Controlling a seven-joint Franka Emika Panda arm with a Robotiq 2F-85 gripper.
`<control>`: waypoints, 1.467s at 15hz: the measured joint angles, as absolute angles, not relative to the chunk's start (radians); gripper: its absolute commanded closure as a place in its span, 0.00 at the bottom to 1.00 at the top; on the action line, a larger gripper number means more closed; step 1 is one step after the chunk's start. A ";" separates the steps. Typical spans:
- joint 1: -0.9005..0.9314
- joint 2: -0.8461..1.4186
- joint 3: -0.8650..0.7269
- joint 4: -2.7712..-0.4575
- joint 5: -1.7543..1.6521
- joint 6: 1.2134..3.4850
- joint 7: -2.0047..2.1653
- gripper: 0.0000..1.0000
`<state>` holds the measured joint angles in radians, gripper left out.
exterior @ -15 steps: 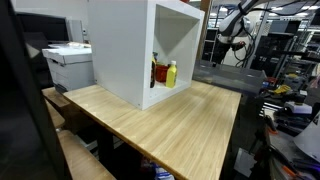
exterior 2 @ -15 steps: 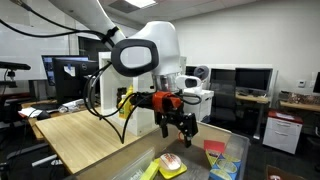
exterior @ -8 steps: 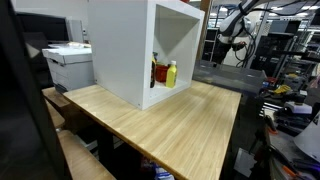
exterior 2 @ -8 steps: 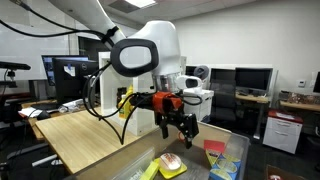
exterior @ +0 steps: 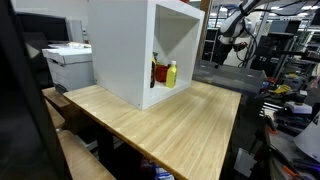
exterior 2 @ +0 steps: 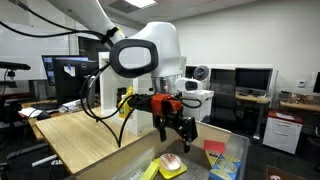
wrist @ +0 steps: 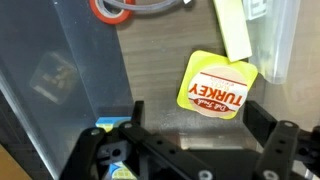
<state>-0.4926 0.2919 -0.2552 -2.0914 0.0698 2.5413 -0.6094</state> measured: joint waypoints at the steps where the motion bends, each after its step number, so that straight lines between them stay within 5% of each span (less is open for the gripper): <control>1: -0.493 0.292 -0.257 -2.095 0.070 2.541 -0.614 0.00; 22: -0.495 0.280 -0.286 -2.210 0.065 2.541 -0.805 0.00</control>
<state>-0.4947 0.2801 -0.2863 -2.2104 0.0649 2.5410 -0.8045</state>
